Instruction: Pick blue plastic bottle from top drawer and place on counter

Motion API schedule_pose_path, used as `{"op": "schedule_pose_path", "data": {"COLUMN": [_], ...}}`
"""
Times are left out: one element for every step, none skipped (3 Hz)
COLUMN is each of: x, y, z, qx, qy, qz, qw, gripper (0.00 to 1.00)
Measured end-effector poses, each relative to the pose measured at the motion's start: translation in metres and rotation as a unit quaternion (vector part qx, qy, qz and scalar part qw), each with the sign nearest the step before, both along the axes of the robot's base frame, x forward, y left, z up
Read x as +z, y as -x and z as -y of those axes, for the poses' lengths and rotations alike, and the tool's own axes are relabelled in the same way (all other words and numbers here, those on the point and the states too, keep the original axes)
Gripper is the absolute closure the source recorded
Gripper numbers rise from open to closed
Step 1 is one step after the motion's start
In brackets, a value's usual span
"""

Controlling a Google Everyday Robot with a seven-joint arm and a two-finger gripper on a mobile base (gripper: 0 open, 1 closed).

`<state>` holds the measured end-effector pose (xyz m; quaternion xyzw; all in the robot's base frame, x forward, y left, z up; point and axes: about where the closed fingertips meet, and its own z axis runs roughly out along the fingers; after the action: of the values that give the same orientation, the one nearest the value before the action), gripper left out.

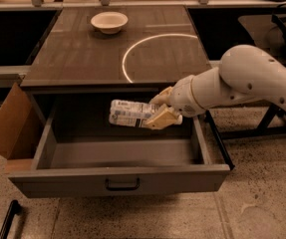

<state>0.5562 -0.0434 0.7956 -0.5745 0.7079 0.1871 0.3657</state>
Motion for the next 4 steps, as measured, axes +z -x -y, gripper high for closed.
{"op": "schedule_pose_path", "data": {"x": [0.040,0.073,0.092,0.100], "y": [-0.022,-0.060,-0.099,-0.138], "z": [0.021,0.046,0.066,0.076], "qx": [-0.024,-0.071,-0.122,-0.163], "qy": [0.028,0.042,0.035,0.013], "qz": [0.030,0.053,0.064,0.056], "qw": [0.9989,0.9952,0.9899,0.9849], "gripper": [1.00,1.00,1.00,0.82]}}
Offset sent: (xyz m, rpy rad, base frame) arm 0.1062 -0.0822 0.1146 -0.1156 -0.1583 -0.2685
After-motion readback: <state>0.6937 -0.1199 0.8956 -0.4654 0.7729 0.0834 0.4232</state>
